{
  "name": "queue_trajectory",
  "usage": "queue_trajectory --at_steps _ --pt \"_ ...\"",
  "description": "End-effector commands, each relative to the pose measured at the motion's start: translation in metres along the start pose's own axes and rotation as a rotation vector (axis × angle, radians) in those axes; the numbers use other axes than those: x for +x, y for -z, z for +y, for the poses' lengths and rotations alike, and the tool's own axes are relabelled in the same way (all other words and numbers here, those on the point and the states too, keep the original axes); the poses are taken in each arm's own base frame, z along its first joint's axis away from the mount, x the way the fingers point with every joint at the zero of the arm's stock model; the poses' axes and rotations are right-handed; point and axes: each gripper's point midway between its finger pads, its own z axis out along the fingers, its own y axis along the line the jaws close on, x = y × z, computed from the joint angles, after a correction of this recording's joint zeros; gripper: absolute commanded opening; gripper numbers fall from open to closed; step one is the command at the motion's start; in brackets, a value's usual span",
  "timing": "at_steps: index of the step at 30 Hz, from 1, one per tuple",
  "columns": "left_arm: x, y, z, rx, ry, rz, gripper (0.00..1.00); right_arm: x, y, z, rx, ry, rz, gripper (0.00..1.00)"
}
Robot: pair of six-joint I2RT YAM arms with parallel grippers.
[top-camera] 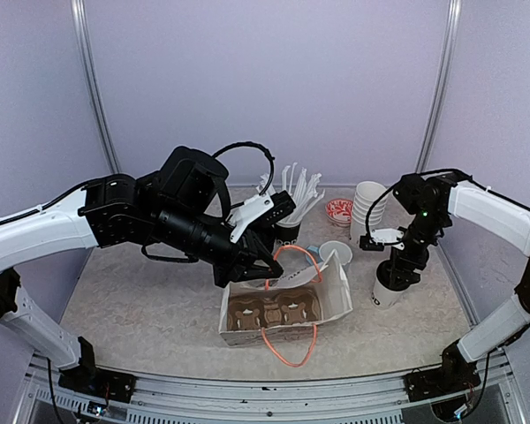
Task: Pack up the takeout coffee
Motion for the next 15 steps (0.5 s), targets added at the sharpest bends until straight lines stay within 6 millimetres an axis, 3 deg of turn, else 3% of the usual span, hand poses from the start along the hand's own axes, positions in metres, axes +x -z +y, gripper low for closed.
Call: queue_trajectory --at_steps 1,8,15 --pt "0.0072 -0.0002 0.0036 -0.002 0.003 0.016 0.01 0.0023 0.0022 0.0036 0.017 -0.008 0.001 0.72" --pt "0.0071 -0.0006 0.0087 -0.009 0.008 0.014 0.01 0.0071 -0.0016 0.0062 0.027 -0.006 0.008 0.75" --pt "0.0069 -0.0023 0.0090 -0.005 0.010 0.016 0.02 0.0102 -0.0031 0.0074 0.035 -0.006 0.015 0.51"
